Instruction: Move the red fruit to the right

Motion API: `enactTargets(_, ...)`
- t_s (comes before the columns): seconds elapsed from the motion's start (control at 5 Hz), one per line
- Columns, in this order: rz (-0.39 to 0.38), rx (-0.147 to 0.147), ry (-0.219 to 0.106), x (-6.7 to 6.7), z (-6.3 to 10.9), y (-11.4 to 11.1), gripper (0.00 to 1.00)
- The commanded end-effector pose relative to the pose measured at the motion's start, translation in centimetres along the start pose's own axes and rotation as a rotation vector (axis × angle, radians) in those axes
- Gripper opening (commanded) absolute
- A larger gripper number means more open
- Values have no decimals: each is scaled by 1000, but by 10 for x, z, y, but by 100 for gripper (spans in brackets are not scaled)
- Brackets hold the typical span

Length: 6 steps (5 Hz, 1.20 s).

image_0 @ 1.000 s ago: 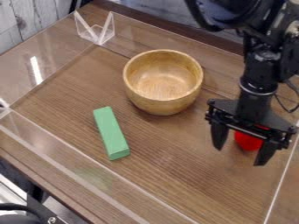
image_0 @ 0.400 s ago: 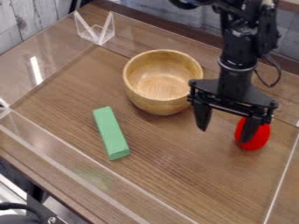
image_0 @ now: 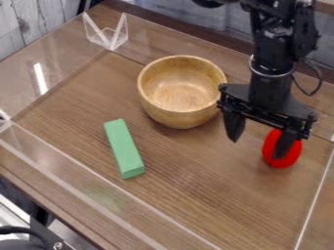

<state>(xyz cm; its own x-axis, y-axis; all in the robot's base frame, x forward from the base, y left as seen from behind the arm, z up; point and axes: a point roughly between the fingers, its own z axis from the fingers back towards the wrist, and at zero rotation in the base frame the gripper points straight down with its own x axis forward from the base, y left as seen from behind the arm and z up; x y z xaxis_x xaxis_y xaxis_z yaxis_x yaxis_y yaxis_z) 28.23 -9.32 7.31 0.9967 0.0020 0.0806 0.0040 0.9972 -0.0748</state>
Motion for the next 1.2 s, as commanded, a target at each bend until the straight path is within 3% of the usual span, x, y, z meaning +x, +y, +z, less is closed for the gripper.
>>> enactTargets(0.0, 13, -14, -68, 7, 24, 1, 100)
enactTargets(0.2, 35, -12, -66, 7, 29, 5, 100)
enactTargets(0.4, 135, -6, -82, 4, 39, 12, 0)
enactTargets(0.6, 230, 4, -89, -1, 44, 17, 100)
enactTargets(1.0, 218, 8, -89, -10, 51, 20, 100)
